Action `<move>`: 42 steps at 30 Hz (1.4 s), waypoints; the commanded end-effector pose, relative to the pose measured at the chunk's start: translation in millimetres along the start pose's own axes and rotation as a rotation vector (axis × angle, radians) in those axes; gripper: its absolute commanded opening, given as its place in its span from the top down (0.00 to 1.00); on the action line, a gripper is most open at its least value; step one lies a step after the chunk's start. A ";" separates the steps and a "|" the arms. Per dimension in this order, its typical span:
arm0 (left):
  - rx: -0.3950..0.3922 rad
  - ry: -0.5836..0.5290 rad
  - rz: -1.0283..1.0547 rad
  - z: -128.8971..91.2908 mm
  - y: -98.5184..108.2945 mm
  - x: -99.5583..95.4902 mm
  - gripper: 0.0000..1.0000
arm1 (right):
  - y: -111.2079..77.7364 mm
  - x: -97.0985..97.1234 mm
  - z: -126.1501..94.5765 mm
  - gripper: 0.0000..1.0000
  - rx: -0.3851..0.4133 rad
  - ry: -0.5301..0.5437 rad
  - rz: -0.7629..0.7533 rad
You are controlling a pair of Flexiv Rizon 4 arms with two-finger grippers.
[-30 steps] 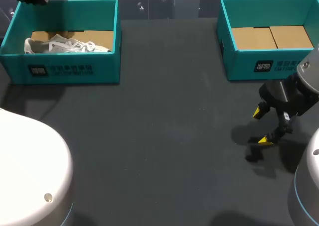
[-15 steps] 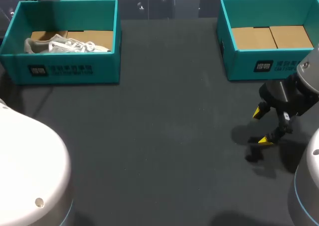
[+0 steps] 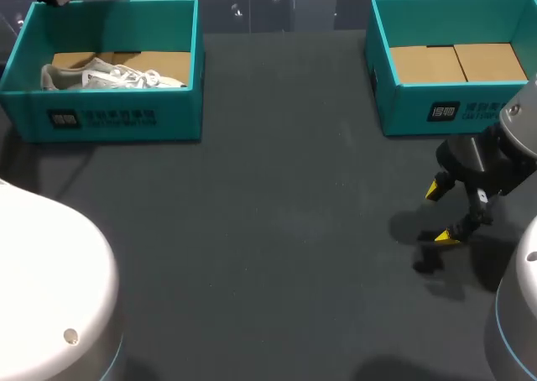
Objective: Take the shoe out of the shoebox, open the shoe tongue, remove and reinsert the insole, then place the shoe into the shoebox
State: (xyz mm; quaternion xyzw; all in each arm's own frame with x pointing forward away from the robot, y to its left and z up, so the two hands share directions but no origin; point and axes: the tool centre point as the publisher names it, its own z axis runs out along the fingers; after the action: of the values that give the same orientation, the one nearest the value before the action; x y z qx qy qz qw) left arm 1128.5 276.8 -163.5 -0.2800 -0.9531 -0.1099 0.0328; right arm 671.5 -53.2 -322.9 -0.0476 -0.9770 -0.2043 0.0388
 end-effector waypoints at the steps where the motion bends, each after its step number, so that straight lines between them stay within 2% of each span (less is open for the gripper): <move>1: 0.029 -0.051 0.223 4.3 9.6 3.5 1.00 | -0.5 1.1 0.2 0.00 0.000 -0.002 0.000; 3: 0.044 -0.047 0.259 5.0 19.8 -1.6 1.00 | -0.5 1.1 0.2 0.00 0.000 -0.002 0.000; 5: 0.094 -0.034 0.359 6.0 26.0 -3.7 1.00 | -0.5 1.1 0.2 0.00 0.000 -0.002 0.000; 7: 0.093 -0.039 0.489 8.0 30.5 -4.4 1.00 | -0.5 1.1 0.2 0.00 0.000 -0.002 0.000; 17: 0.093 -0.039 0.489 8.0 30.5 -4.4 1.00 | -0.5 1.1 0.2 0.00 0.000 -0.002 0.000; 22: 0.042 -0.067 0.606 21.6 29.0 -12.2 1.00 | -0.5 1.1 0.2 0.00 0.000 -0.002 0.000; 24: 0.072 -0.079 0.695 25.0 32.6 -14.4 1.00 | -0.5 1.1 0.2 0.00 0.000 -0.002 0.000; 25: 0.032 -0.086 0.705 26.7 34.4 -15.0 1.00 | -0.5 1.1 0.2 0.00 0.000 -0.002 0.000; 28: -0.013 -0.080 0.814 34.0 36.0 -16.6 1.00 | -0.5 1.1 0.2 0.00 0.000 -0.002 0.000; 30: -0.056 -0.072 0.952 37.6 37.5 -15.0 1.00 | -0.5 1.1 0.2 0.00 0.000 -0.002 0.000; 42: -0.056 -0.072 0.952 37.6 37.5 -15.0 1.00 | -0.5 1.1 0.2 0.00 0.000 -0.002 0.000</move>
State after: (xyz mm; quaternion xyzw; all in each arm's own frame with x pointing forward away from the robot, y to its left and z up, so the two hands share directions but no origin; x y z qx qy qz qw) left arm 1167.1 308.4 -195.7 -0.6893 -0.7171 -0.0925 0.0448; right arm 671.5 -53.2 -322.9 -0.0476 -0.9770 -0.2043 0.0388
